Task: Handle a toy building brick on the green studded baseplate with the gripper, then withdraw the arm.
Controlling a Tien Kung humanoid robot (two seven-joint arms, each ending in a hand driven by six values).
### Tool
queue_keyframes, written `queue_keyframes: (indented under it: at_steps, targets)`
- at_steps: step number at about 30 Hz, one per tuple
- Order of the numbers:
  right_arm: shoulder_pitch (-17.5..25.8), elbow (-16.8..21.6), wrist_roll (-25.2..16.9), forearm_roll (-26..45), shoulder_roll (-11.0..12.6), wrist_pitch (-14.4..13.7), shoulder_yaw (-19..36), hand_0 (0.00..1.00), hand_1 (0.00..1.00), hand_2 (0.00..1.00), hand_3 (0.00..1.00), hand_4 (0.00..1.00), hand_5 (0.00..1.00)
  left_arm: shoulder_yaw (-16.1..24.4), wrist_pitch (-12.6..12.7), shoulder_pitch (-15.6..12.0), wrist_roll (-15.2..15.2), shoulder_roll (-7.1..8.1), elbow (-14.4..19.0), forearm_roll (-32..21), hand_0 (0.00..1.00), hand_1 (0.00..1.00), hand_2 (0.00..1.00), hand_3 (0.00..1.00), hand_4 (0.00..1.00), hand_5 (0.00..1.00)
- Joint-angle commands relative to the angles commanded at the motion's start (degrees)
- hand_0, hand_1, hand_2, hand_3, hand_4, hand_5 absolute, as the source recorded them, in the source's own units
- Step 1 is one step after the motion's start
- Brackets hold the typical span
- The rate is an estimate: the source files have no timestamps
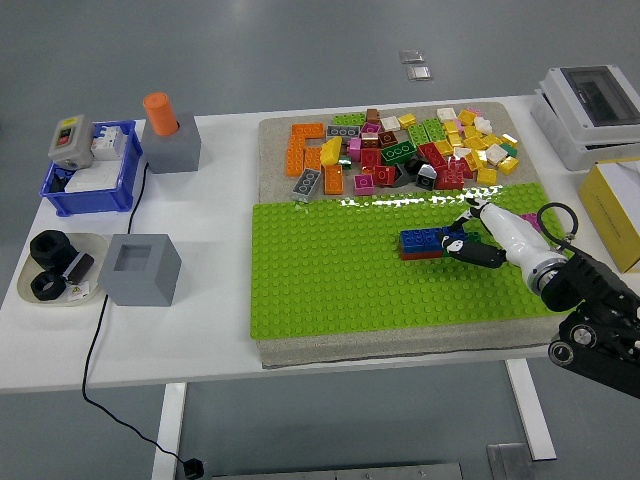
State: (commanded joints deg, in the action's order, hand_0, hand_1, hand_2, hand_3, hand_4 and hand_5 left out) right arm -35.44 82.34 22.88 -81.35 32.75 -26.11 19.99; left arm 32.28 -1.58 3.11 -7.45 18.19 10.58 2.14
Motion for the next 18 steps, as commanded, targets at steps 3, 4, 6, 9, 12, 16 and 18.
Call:
queue_keyframes:
  at_steps: [3, 4, 6, 9, 12, 16, 18]
  targets:
    - [-0.3, -0.1, 0.0, 0.7, 0.0, 0.2, -0.6, 0.998, 0.998, 0.998, 0.621, 0.68, 0.681, 0.1, 0.1, 0.0, 0.0, 0.01, 0.0, 0.1, 0.846, 0.891, 0.843, 0.617, 0.905, 0.432]
    - [-0.4, -0.1, 0.0, 0.9, -0.1, 0.3, -0.8, 0.998, 0.998, 0.998, 0.621, 0.68, 0.681, 0.1, 0.1, 0.0, 0.0, 0.01, 0.0, 0.1, 0.846, 0.891, 0.843, 0.617, 0.905, 0.432]
    - [-0.5, -0.2, 0.1, 1.1, -0.1, 0.4, -0.9, 0.998, 0.998, 0.998, 0.621, 0.68, 0.681, 0.0, 0.0, 0.0, 0.1, 0.01, 0.0, 0.0, 0.846, 0.891, 0.843, 0.617, 0.905, 0.432]
    - [-0.5, -0.3, 0.1, 1.3, -0.2, 0.5, -1.1, 0.998, 0.998, 0.998, 0.621, 0.674, 0.669, 0.0, 0.1, 0.0, 0.1, -0.03, 0.0, -0.1, 0.846, 0.891, 0.842, 0.617, 0.905, 0.433]
    - [-0.5, -0.5, -0.1, 1.6, -0.3, 0.5, -1.2, 0.998, 0.998, 0.998, 0.621, 0.674, 0.669, 0.1, 0.1, -0.1, 0.0, -0.08, 0.1, 0.0, 0.846, 0.891, 0.842, 0.617, 0.905, 0.433]
    - [-0.3, -1.1, -0.5, 2.2, -0.6, 0.4, -1.2, 0.998, 0.998, 0.998, 0.621, 0.673, 0.665, 0.1, 0.1, -0.1, 0.0, -0.1, 0.1, 0.0, 0.846, 0.891, 0.843, 0.618, 0.906, 0.44]
    - [-0.2, -1.4, -0.8, 2.6, -0.8, 0.4, -1.1, 0.998, 0.998, 0.998, 0.621, 0.673, 0.665, 0.1, 0.1, -0.1, 0.0, -0.12, 0.1, 0.0, 0.846, 0.891, 0.843, 0.618, 0.906, 0.44]
